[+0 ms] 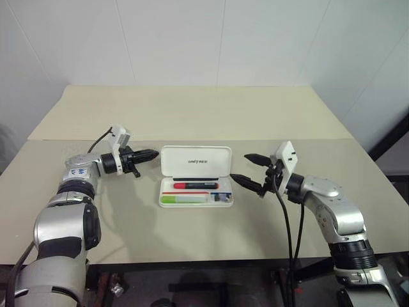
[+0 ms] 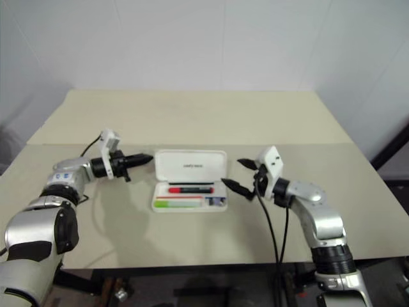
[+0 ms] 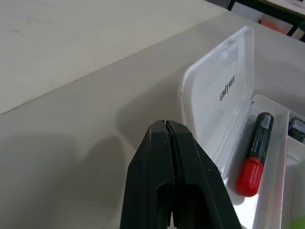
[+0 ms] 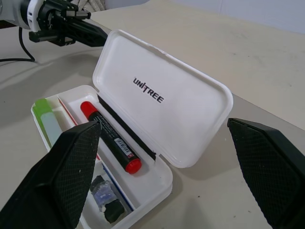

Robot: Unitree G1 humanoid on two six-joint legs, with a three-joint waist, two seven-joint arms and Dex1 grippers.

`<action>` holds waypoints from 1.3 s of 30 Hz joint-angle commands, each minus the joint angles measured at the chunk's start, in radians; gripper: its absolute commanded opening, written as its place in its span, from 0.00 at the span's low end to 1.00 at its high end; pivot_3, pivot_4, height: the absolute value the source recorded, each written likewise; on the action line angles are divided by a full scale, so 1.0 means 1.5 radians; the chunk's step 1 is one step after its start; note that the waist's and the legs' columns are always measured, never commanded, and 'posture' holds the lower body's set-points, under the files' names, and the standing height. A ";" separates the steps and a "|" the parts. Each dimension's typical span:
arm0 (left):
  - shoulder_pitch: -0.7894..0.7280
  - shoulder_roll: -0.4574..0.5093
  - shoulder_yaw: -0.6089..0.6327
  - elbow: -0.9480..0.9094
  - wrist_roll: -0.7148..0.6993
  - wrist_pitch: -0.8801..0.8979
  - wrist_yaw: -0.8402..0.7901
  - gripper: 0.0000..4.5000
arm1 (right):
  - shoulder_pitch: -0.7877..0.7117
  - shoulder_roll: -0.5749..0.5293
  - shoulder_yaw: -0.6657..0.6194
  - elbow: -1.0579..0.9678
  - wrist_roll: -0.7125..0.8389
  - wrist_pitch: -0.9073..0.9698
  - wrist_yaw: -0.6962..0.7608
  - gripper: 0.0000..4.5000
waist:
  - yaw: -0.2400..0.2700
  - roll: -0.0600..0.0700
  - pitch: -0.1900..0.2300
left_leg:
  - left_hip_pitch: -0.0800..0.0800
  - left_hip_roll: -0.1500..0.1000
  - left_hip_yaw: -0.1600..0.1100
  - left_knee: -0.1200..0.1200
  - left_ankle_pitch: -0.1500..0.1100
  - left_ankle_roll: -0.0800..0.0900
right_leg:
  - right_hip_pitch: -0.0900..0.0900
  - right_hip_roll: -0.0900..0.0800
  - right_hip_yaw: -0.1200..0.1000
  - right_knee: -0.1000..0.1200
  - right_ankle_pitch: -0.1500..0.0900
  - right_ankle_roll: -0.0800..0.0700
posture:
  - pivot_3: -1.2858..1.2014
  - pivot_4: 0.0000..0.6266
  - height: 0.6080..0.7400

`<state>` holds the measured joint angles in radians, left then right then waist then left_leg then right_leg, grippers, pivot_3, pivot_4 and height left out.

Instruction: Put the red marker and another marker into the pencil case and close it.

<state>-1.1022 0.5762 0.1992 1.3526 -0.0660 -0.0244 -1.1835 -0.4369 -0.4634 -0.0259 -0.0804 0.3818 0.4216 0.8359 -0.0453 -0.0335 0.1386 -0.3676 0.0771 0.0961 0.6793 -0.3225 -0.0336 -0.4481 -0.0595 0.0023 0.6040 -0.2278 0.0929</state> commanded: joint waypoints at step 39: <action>-0.036 -0.094 -0.040 -0.014 0.045 -0.013 -0.201 0.00 | 0.045 -0.114 -0.070 -0.090 0.106 0.037 0.078 1.00 | 0.014 0.000 0.002 | -0.002 -0.001 0.000 -0.001 -0.001 0.002 | 0.000 0.000 0.000 -0.005 0.000 0.000 | 0.52 0.24 1.00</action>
<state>-1.1278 0.4364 0.1456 1.3520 -0.0022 -0.0292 -1.4429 -0.3625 -0.6117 -0.0880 -0.2097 0.4946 0.4985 0.9041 -0.0249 -0.0337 0.1420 -0.3701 0.0763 0.0955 0.6785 -0.3246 -0.0307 -0.4477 -0.0596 0.0026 0.5960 -0.2277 0.0931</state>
